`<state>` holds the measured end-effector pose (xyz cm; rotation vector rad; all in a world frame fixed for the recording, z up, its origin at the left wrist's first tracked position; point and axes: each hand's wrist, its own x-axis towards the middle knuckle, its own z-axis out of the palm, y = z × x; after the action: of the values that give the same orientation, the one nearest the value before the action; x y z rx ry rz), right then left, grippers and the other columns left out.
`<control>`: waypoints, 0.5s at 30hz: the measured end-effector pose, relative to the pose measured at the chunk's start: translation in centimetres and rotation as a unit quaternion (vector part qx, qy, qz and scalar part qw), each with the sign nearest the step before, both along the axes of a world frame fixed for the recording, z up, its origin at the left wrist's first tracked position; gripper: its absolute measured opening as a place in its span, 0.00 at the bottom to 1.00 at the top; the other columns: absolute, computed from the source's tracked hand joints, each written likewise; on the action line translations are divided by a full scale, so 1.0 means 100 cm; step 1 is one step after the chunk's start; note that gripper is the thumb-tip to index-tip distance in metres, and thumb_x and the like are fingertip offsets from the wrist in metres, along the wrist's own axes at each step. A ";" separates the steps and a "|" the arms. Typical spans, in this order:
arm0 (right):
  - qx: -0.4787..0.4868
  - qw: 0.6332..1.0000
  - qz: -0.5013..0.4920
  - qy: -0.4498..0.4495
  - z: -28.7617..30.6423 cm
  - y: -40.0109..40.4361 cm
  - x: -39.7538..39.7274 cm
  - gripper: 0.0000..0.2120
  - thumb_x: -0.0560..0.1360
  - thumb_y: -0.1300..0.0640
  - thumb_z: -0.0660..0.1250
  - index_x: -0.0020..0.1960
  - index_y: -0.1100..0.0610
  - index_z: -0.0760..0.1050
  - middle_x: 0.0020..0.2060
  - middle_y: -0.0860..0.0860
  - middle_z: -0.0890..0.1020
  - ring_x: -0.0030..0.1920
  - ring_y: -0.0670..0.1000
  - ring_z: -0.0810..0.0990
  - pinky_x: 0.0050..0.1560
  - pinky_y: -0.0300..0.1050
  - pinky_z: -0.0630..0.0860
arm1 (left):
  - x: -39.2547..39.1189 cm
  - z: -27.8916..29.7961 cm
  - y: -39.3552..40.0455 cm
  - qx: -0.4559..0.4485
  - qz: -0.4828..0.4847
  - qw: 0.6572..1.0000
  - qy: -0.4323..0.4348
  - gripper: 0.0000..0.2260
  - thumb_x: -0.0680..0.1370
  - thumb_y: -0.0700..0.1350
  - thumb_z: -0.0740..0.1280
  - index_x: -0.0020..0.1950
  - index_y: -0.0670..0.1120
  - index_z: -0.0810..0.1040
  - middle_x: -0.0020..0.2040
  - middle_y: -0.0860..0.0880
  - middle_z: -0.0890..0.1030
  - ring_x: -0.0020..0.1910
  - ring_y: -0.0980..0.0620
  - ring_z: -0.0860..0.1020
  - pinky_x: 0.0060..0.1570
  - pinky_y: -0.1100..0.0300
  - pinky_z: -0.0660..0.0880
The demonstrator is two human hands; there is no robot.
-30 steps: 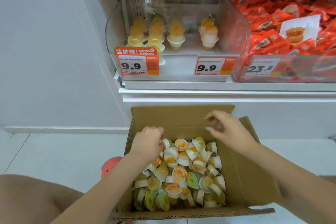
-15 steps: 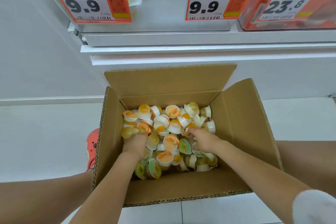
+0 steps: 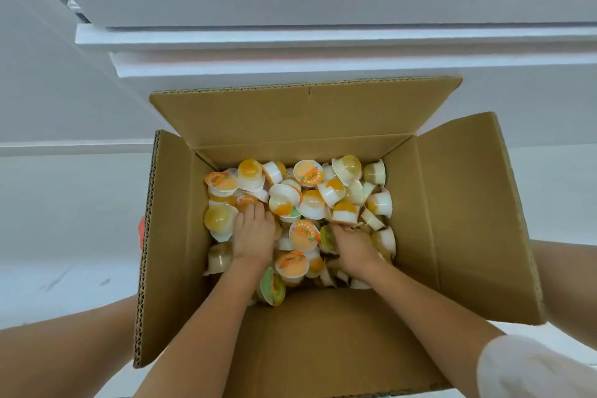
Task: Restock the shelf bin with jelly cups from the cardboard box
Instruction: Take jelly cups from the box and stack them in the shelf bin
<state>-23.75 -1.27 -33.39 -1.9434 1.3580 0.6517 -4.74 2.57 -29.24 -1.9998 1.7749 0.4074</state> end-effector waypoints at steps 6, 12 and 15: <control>-0.031 0.995 -0.042 -0.089 0.029 0.006 0.002 0.40 0.66 0.55 0.74 0.71 0.54 0.57 0.60 0.55 0.74 0.59 0.57 0.75 0.49 0.48 0.75 | 0.024 0.029 0.006 -0.036 0.227 0.910 0.345 0.21 0.70 0.48 0.74 0.61 0.47 0.75 0.59 0.49 0.77 0.60 0.49 0.73 0.55 0.58 0.71; 0.021 0.973 -0.070 -0.217 0.108 -0.019 0.008 0.32 0.65 0.48 0.73 0.67 0.50 0.68 0.57 0.49 0.72 0.57 0.50 0.74 0.53 0.43 0.74 | 0.040 0.108 -0.019 0.072 0.620 0.406 0.668 0.08 0.78 0.45 0.64 0.54 0.44 0.77 0.52 0.41 0.79 0.50 0.46 0.78 0.56 0.51 0.74; 0.020 0.967 -0.071 -0.245 0.165 -0.040 0.013 0.28 0.68 0.51 0.74 0.65 0.50 0.70 0.57 0.50 0.74 0.45 0.46 0.76 0.41 0.39 0.74 | 0.044 0.141 -0.024 0.086 0.605 0.411 0.676 0.13 0.79 0.50 0.61 0.57 0.43 0.77 0.53 0.40 0.79 0.52 0.43 0.78 0.59 0.49 0.73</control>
<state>-22.40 -5.28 -16.90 -1.7967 1.1427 0.1110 -0.37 0.16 -15.13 -2.3790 -0.1678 3.0879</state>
